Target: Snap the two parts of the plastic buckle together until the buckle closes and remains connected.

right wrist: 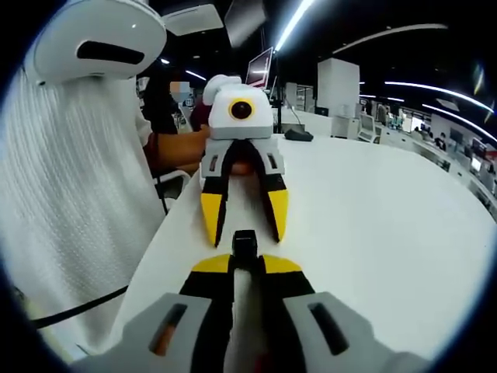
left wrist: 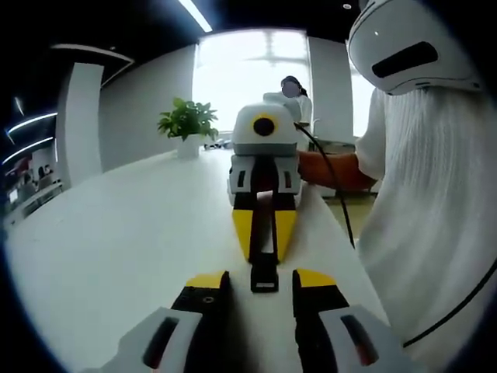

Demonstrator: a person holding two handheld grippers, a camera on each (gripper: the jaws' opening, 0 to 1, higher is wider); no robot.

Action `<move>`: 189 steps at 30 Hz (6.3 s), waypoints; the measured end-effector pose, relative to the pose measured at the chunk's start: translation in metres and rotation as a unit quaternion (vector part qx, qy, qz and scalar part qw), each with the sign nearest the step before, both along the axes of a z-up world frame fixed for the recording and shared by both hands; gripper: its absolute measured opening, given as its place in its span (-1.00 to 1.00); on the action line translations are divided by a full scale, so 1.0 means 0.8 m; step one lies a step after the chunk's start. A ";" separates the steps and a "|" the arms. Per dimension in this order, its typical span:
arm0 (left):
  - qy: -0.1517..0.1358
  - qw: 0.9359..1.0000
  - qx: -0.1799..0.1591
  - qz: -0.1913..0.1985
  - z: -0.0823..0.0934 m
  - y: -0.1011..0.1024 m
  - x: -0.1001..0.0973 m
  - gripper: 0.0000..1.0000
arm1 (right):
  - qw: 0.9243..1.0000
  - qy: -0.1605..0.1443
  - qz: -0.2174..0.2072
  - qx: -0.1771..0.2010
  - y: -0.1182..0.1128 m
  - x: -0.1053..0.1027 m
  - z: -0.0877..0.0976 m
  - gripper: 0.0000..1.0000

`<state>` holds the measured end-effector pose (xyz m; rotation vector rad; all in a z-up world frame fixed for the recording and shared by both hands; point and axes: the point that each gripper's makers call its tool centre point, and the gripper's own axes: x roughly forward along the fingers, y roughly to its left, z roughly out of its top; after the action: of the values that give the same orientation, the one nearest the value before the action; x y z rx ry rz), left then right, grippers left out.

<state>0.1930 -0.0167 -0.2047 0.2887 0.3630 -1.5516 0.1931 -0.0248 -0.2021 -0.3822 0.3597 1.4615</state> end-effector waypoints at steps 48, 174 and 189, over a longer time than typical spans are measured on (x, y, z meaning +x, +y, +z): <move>-0.031 0.968 -0.052 0.242 0.043 0.062 0.108 -0.38 | 1.000 -0.007 -0.020 -0.007 -0.013 0.139 0.002 -0.76; 0.009 0.924 -0.075 0.376 0.046 0.107 0.156 -0.43 | 0.946 0.001 -0.323 -0.003 -0.101 0.263 0.015 -0.35; 0.010 0.923 -0.072 0.378 0.044 0.097 0.182 -0.44 | 0.916 0.018 -0.400 0.013 -0.116 0.221 0.022 -0.41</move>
<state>0.3387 0.0610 -0.1697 0.0024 0.3210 -0.8108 0.3702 -0.1172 -0.1848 -0.1474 0.4564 0.6675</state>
